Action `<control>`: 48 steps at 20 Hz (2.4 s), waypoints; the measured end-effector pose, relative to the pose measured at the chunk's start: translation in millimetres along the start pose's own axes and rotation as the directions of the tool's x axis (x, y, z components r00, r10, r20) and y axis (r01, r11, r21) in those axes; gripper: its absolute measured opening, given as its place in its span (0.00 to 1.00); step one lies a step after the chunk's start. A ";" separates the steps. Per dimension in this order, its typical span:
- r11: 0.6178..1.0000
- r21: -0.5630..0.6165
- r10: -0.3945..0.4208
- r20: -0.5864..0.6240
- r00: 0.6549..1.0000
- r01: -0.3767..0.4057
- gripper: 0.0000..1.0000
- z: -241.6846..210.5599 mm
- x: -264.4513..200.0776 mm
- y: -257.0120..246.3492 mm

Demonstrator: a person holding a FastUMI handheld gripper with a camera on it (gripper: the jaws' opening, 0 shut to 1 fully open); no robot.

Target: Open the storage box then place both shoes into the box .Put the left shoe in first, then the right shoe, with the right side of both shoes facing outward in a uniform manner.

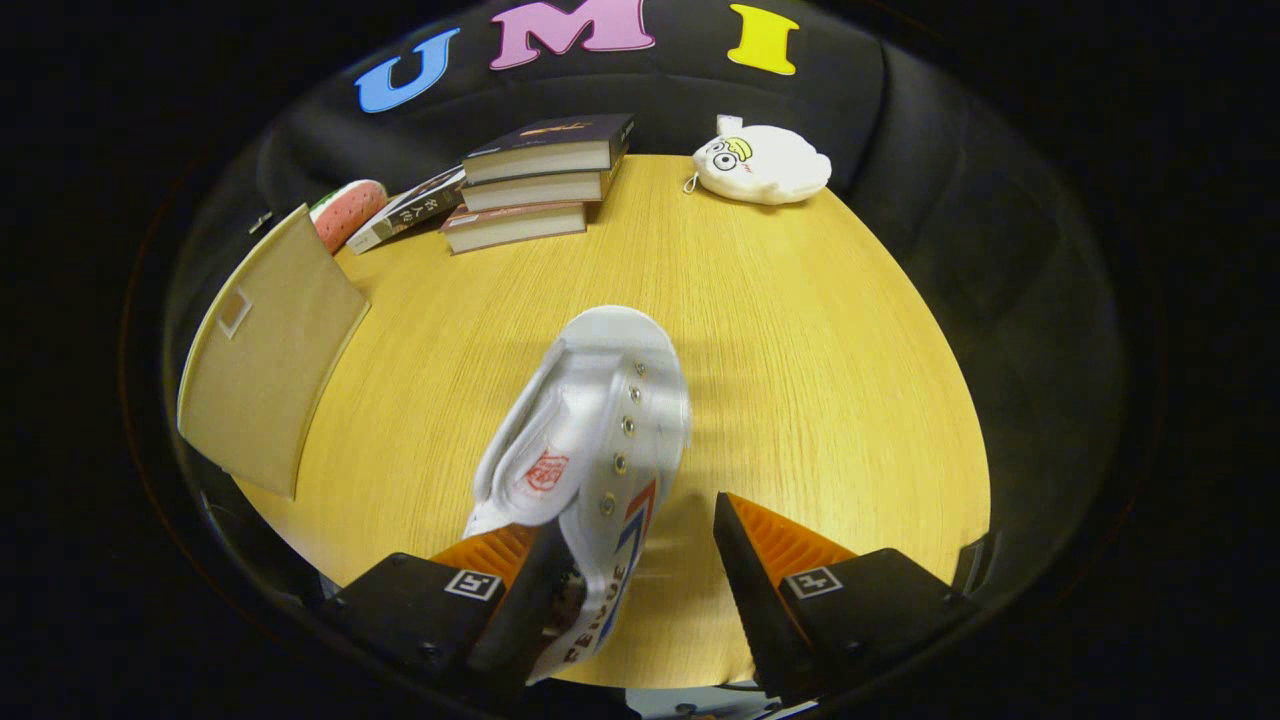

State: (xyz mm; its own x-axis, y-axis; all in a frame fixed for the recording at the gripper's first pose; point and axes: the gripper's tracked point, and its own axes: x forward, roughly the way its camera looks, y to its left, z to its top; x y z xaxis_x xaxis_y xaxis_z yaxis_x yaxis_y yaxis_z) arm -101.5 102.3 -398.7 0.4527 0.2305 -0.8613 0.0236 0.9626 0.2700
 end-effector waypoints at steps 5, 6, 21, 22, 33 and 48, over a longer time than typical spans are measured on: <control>0.990 0.113 -0.086 -0.002 0.996 0.086 0.49 15.1 12.5 -6.5; 0.984 0.130 -0.127 0.004 0.992 0.126 0.30 17.9 12.6 -13.2; 0.941 0.336 -0.029 0.180 0.983 -0.034 0.11 157.2 -129.4 99.1; 0.942 0.329 -0.010 0.198 0.980 -0.057 0.11 169.4 -139.2 118.0; 0.953 0.257 0.127 0.151 0.980 -0.163 0.11 178.8 -143.6 313.9; 0.955 0.283 0.065 0.077 0.995 -0.085 1.00 158.4 -85.3 370.3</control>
State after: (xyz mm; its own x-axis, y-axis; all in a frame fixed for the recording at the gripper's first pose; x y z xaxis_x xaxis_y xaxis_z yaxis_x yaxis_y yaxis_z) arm 9.8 416.5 -157.1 0.5207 0.2810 -0.8061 0.2364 0.8599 0.4524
